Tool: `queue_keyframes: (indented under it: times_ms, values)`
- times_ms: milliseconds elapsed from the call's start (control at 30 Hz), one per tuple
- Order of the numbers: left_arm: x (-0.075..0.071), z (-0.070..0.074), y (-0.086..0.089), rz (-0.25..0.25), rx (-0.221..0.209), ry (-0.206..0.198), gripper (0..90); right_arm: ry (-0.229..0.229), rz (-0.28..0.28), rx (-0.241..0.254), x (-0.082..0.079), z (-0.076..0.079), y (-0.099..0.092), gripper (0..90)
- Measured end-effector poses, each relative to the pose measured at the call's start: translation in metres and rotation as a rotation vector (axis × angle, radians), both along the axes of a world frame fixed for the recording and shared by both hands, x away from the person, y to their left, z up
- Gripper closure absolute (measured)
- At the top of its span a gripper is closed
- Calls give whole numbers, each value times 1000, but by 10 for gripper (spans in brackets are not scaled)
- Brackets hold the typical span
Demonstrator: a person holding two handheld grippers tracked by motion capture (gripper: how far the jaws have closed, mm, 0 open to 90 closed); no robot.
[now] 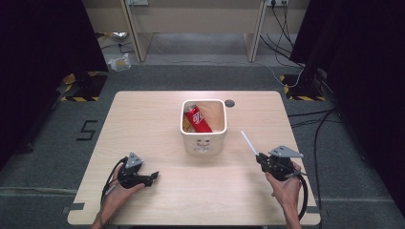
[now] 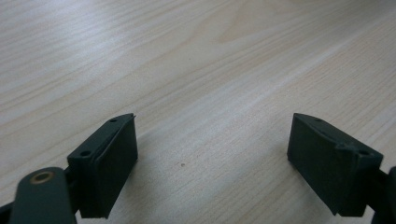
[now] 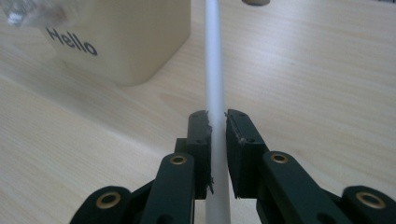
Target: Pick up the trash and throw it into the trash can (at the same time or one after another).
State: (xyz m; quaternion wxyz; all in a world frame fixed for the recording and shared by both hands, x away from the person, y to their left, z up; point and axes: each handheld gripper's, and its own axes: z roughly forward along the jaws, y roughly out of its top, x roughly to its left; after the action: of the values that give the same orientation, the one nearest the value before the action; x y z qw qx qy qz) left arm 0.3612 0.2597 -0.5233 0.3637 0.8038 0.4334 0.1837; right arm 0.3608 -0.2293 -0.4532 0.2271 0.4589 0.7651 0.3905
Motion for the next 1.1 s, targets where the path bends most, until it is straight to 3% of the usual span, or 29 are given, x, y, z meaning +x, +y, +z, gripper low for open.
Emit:
queue_keyframes:
  times_ms: [67, 333, 1100]
  values:
    - [0, 0, 0, 0, 0, 0, 151, -28, 7, 5, 2, 10, 2, 801]
    - [0, 0, 0, 0, 0, 0, 151, -69, 9, 20, 5, 28, 3, 802]
    - [0, 0, 0, 0, 0, 0, 151, -145, 57, 49, 12, 55, 17, 801]
